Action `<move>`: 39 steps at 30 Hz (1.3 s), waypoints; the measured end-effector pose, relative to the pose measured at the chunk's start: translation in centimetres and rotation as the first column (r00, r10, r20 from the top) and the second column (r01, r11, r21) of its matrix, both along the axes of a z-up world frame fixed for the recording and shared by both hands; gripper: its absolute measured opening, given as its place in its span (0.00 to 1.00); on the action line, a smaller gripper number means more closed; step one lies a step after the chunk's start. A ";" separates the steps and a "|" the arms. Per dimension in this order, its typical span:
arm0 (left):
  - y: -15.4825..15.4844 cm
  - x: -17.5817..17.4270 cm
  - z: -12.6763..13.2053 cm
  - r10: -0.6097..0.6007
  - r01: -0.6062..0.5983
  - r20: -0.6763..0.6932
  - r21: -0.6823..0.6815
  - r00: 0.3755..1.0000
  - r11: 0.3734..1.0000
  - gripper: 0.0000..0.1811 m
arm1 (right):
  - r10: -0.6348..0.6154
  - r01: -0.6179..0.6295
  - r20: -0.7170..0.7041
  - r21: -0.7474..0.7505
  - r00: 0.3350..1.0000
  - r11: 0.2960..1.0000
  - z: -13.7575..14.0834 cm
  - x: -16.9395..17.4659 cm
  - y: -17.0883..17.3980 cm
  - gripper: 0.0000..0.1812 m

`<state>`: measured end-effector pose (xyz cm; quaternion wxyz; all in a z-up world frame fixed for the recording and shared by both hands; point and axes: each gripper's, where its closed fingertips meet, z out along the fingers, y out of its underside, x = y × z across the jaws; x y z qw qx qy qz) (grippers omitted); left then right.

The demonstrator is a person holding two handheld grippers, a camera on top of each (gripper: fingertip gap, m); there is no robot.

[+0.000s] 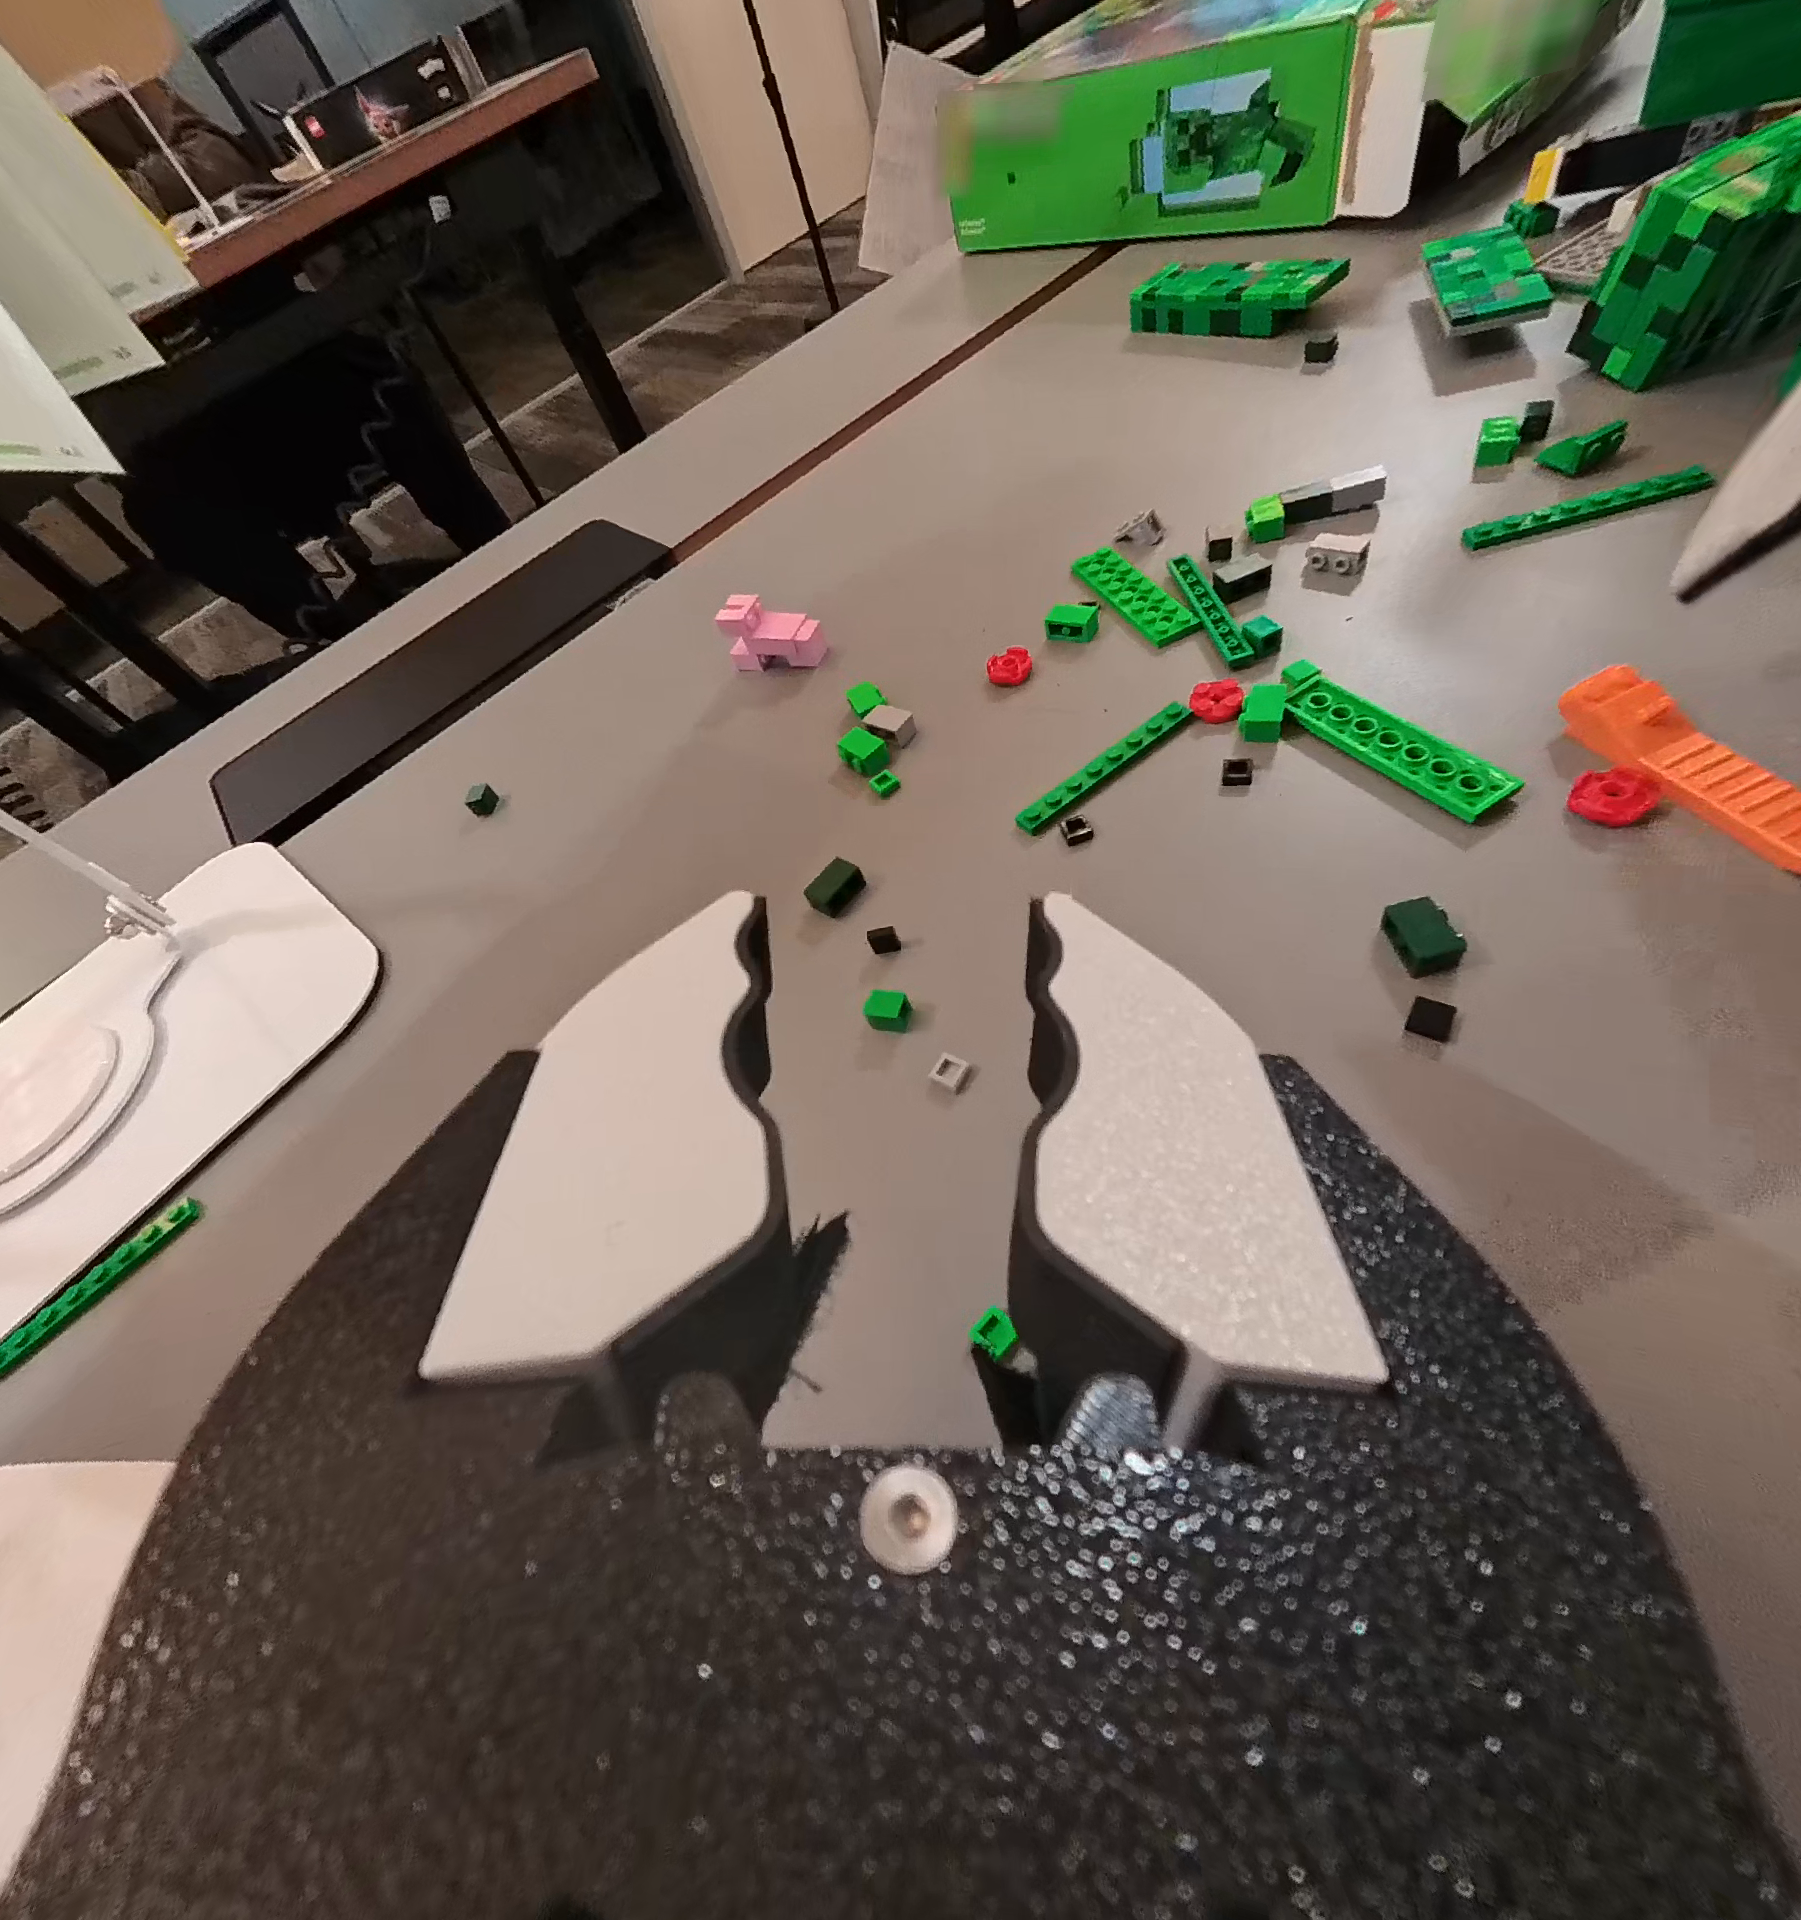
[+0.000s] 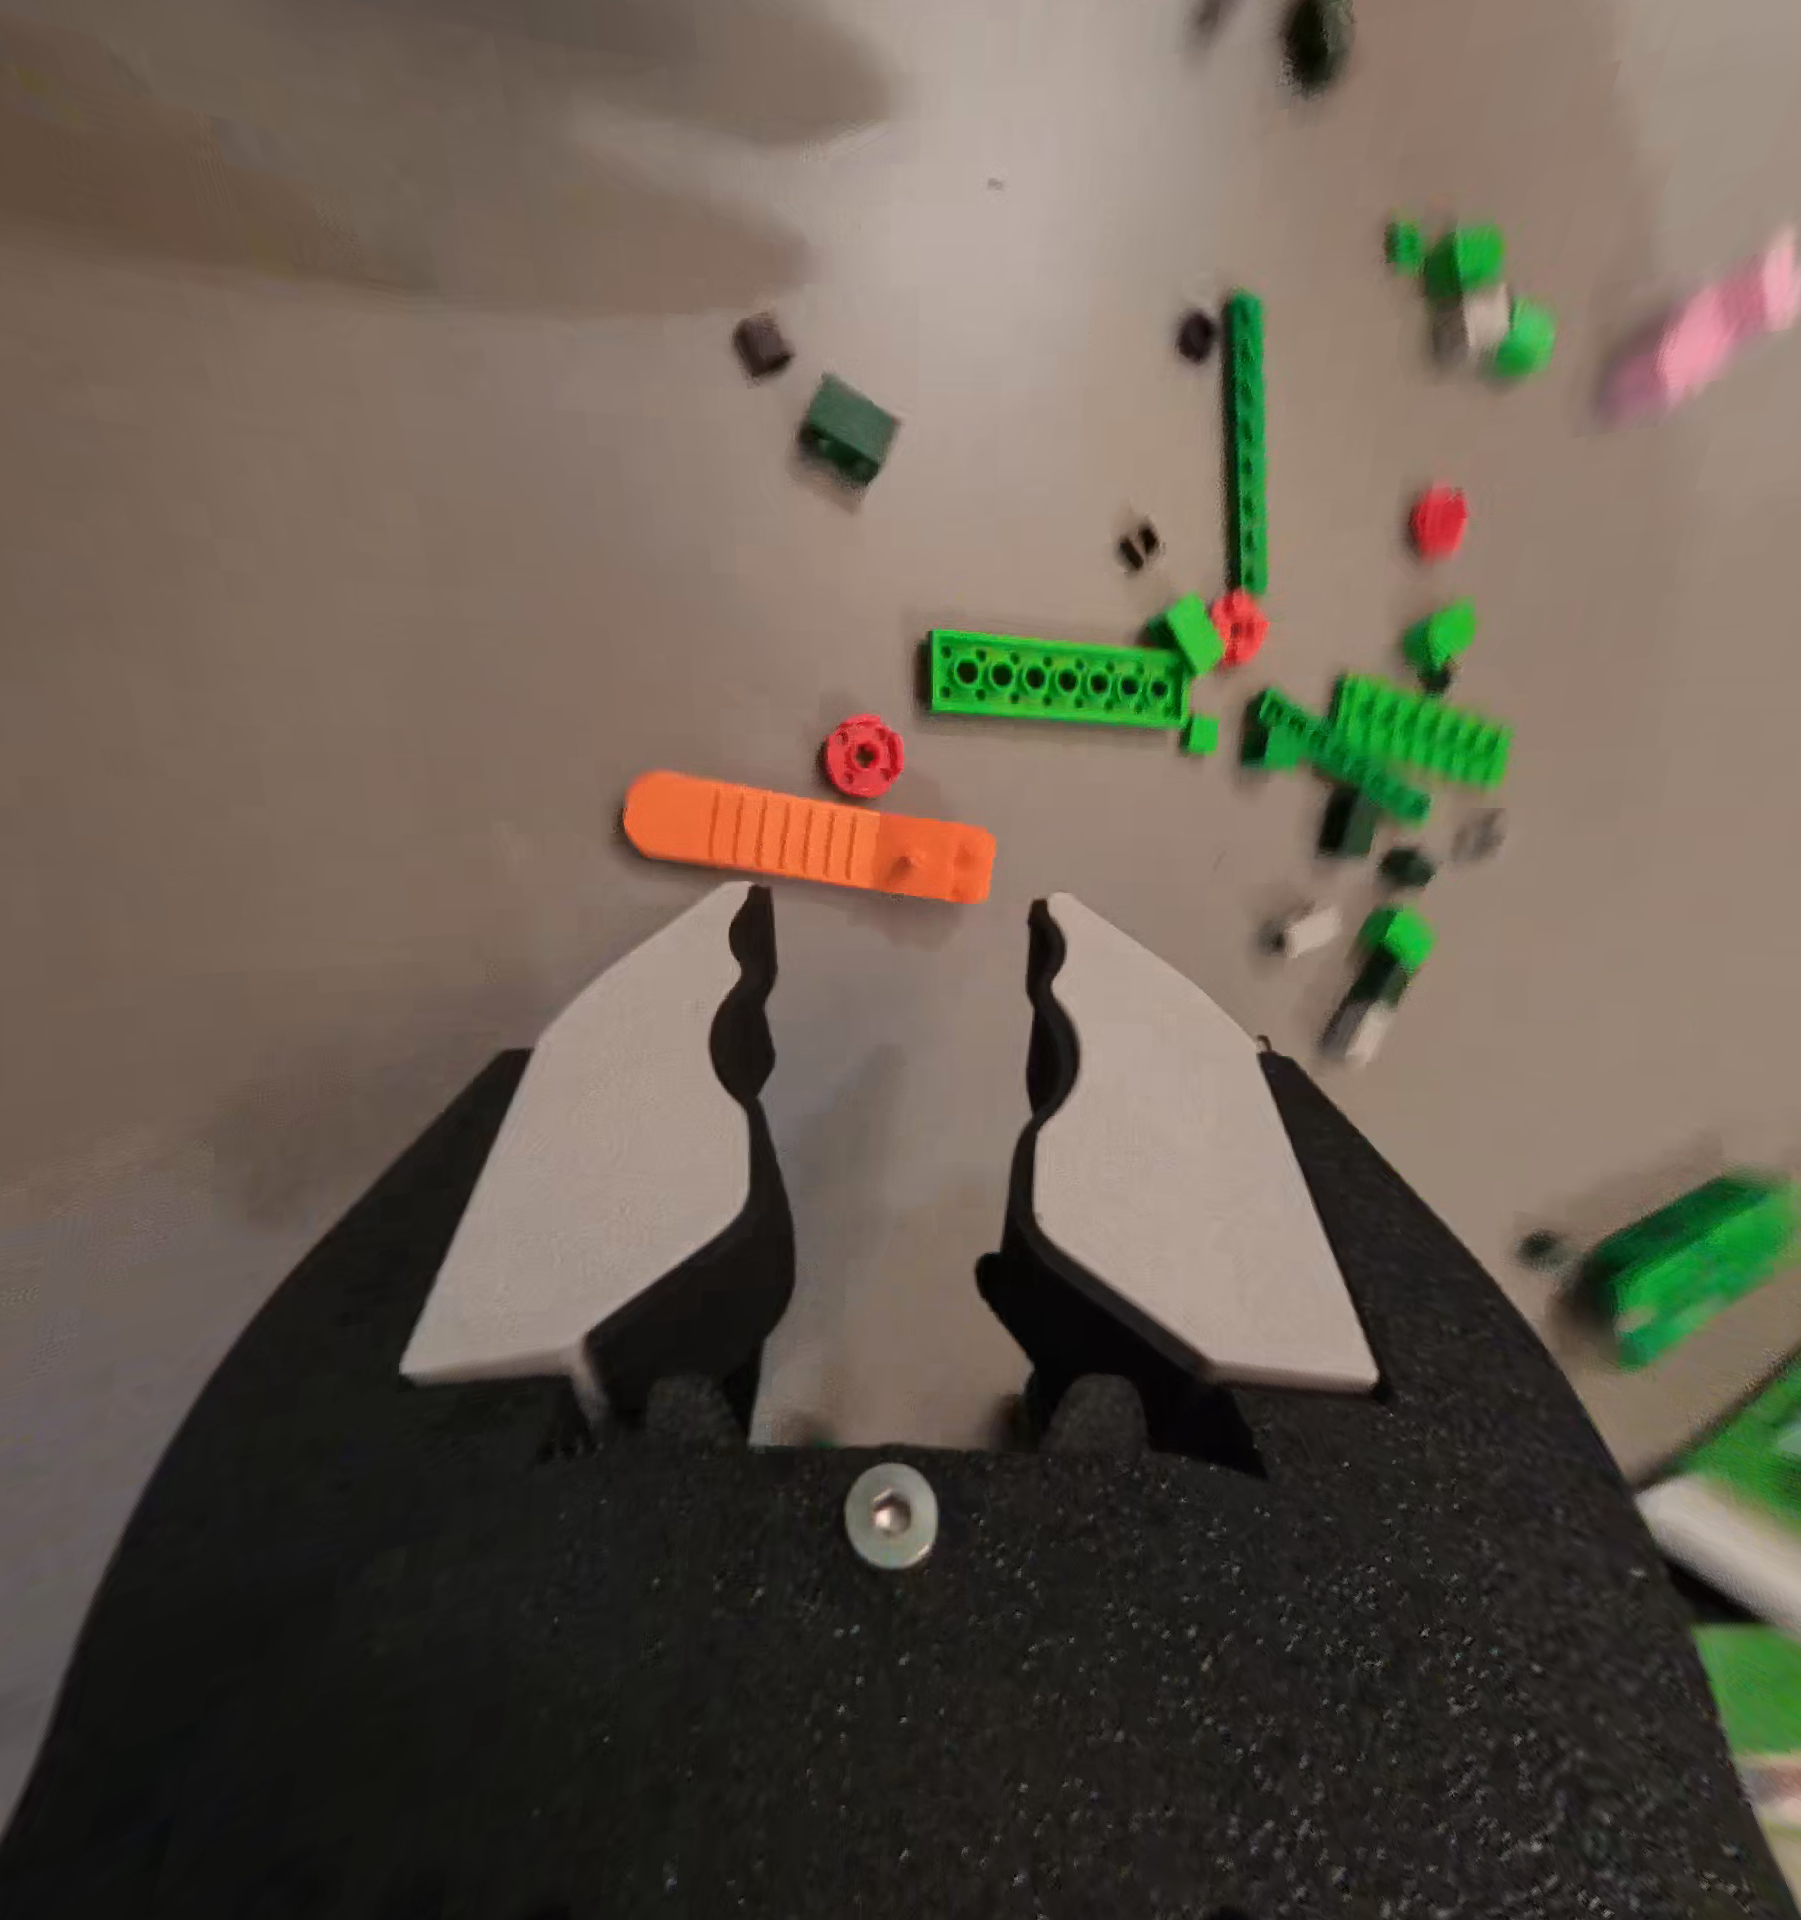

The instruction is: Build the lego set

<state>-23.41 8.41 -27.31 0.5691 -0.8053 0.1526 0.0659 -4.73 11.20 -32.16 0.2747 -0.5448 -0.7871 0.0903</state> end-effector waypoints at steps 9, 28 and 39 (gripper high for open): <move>-0.1 0.0 0.4 0.001 -0.001 -0.010 0.012 1.000 1.000 0.26 | 0.607 -0.712 0.466 0.074 0.644 0.698 -0.9 0.0 1.5 0.22; -0.3 0.4 0.4 -0.037 0.037 -0.010 -0.006 0.999 0.999 0.24 | 0.423 -0.474 0.528 -0.043 0.736 0.879 -1.4 -0.9 -2.0 0.09; -3.6 7.6 -4.2 -0.458 0.445 0.032 -0.305 0.889 0.842 0.20 | 0.200 -0.155 0.504 -0.130 0.840 0.979 -1.5 -3.2 -5.1 0.09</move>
